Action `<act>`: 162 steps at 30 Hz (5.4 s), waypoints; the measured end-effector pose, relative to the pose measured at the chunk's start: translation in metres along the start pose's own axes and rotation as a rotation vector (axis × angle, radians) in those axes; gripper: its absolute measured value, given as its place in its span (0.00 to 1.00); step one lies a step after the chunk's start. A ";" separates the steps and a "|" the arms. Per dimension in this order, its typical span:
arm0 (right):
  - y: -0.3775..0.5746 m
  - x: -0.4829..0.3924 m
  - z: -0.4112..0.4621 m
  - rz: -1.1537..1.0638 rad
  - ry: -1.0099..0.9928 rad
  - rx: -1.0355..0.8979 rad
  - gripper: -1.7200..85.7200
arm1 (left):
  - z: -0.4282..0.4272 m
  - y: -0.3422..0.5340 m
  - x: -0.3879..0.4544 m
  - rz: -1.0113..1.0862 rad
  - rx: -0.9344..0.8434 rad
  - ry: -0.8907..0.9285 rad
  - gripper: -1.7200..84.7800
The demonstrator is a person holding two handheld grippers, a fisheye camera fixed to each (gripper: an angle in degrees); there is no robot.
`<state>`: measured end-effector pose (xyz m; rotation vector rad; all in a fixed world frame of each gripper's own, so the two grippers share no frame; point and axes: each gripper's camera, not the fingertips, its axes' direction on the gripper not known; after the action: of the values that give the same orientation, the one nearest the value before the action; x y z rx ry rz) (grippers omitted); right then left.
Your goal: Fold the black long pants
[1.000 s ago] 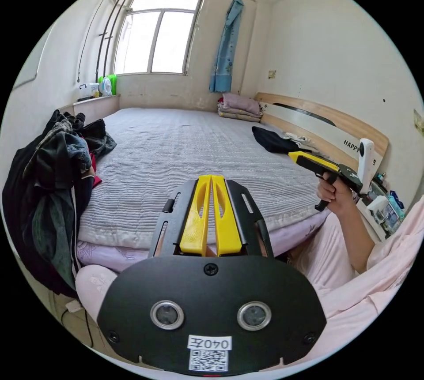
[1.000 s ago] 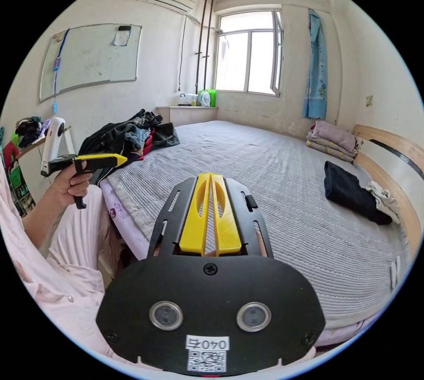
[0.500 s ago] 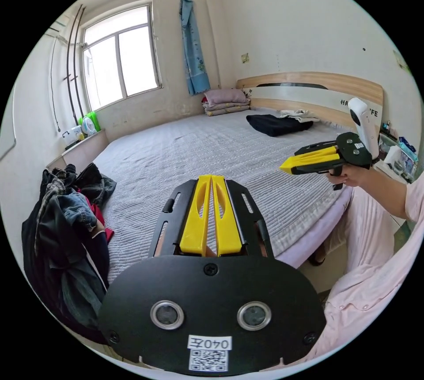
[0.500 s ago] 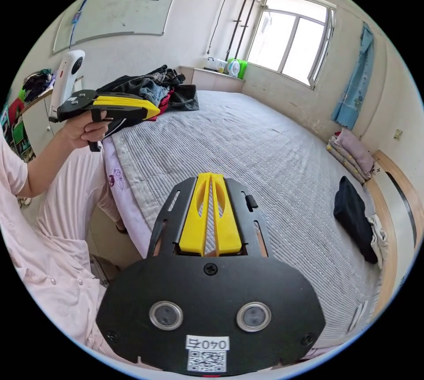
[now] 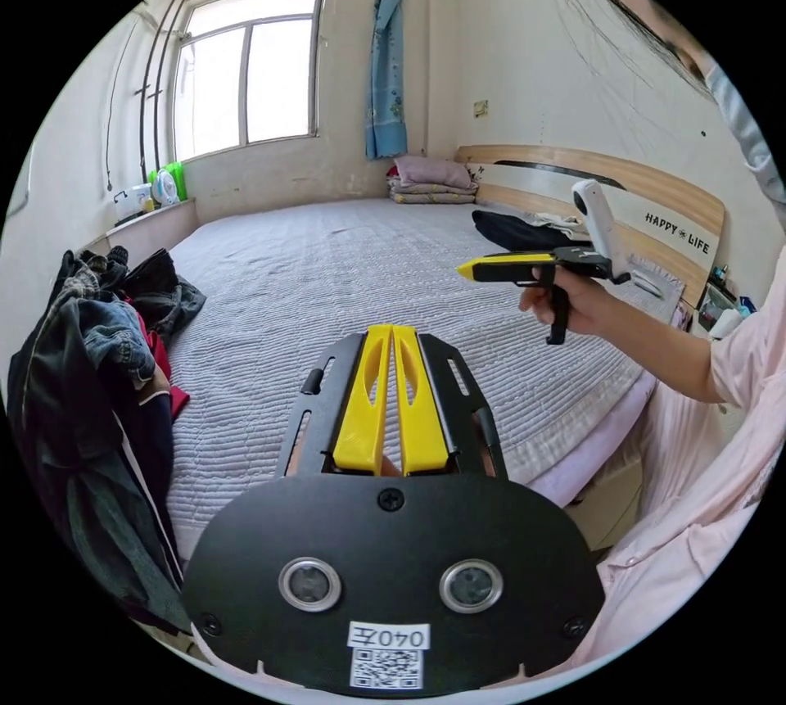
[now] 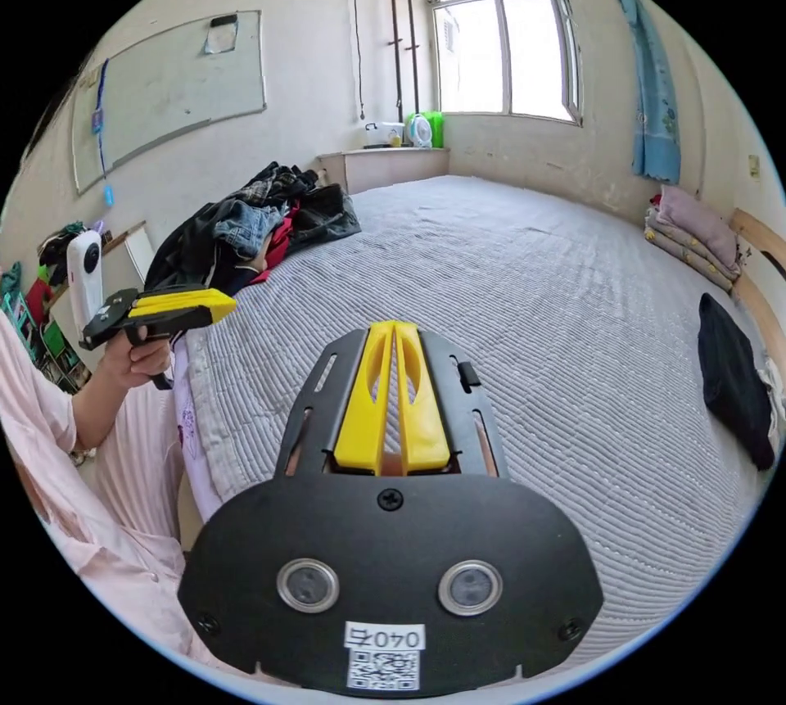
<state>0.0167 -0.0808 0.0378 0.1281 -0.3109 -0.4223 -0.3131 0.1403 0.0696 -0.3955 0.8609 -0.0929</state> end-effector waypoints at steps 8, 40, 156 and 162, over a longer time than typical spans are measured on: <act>-0.044 -0.010 0.013 0.002 0.090 0.333 0.01 | -0.023 0.016 -0.021 -0.035 0.070 -0.135 0.01; -0.301 -0.262 -0.013 -0.417 -0.384 0.103 0.01 | -0.142 0.052 -0.161 -0.162 -0.039 -0.897 0.01; -0.168 0.344 0.041 0.810 -0.511 0.055 0.01 | 0.074 0.155 0.187 0.324 -0.431 -0.995 0.13; -0.130 0.394 0.019 0.877 -0.534 0.140 0.01 | 0.053 0.071 0.172 0.251 -0.320 -0.979 0.01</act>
<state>0.3016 -0.3656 0.1379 0.0038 -0.8747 0.4519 -0.1663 0.1808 -0.0495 -0.5544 -0.0571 0.4493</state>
